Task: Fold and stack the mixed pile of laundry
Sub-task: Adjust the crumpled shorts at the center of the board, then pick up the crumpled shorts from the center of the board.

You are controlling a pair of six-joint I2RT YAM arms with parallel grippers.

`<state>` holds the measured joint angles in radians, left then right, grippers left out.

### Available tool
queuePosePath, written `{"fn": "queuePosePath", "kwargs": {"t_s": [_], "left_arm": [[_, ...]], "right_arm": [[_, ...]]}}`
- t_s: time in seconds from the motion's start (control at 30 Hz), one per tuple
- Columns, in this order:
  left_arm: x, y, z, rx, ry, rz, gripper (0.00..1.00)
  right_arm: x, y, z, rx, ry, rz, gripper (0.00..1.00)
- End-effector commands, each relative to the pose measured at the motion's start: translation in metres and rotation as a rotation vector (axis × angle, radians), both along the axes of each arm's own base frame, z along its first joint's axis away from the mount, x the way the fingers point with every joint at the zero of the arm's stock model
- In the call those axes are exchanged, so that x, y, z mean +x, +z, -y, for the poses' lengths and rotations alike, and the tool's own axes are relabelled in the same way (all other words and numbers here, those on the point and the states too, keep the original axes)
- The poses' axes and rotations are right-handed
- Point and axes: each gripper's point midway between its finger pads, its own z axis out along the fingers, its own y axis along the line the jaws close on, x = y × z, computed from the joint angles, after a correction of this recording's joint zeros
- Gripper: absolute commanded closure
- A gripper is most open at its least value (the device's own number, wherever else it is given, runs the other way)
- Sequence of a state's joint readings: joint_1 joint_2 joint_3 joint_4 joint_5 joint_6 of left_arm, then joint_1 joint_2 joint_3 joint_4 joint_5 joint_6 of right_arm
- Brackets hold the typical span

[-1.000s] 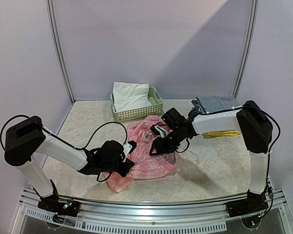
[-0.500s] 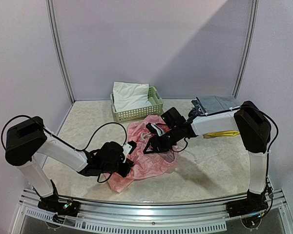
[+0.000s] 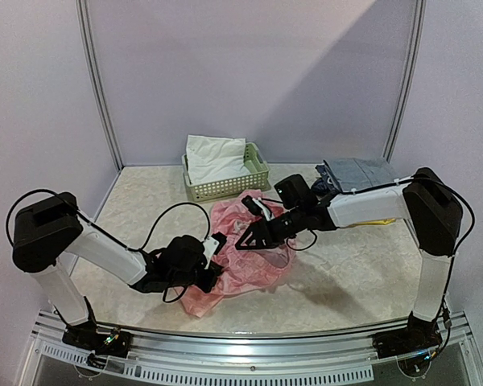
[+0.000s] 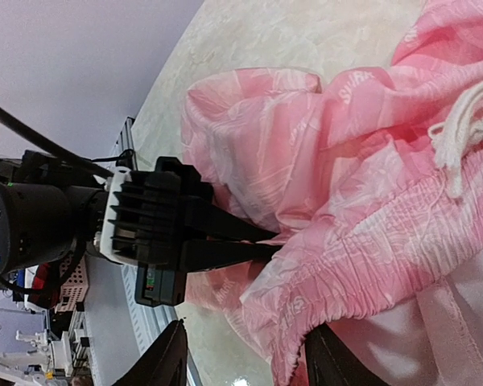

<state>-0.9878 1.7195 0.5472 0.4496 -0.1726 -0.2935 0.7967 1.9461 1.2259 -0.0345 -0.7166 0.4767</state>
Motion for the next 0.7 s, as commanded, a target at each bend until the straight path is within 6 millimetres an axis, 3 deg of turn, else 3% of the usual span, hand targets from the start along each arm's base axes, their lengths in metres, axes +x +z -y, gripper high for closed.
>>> {"fn": "queuePosePath", "kwargs": {"t_s": [0.0,0.2,0.37,0.53,0.67], "left_arm": [[-0.031,-0.053,-0.030,0.173,-0.023,-0.136,1.00],[-0.031,-0.056,-0.030,0.176,-0.021,-0.138,1.00],[-0.030,-0.058,-0.030,0.181,-0.020,-0.138,1.00],[-0.030,-0.058,-0.030,0.183,-0.020,-0.136,1.00],[-0.029,-0.061,-0.030,0.191,-0.020,-0.138,1.00]], "right_arm": [[-0.012,0.027,-0.008,0.106,0.068,0.012,0.50],[-0.022,0.015,-0.017,0.085,0.115,-0.011,0.50],[-0.022,-0.005,-0.004,-0.030,0.096,-0.002,0.50],[0.001,-0.023,0.021,-0.222,-0.015,0.075,0.49],[0.012,-0.033,0.026,-0.251,-0.063,0.039,0.48]]}}
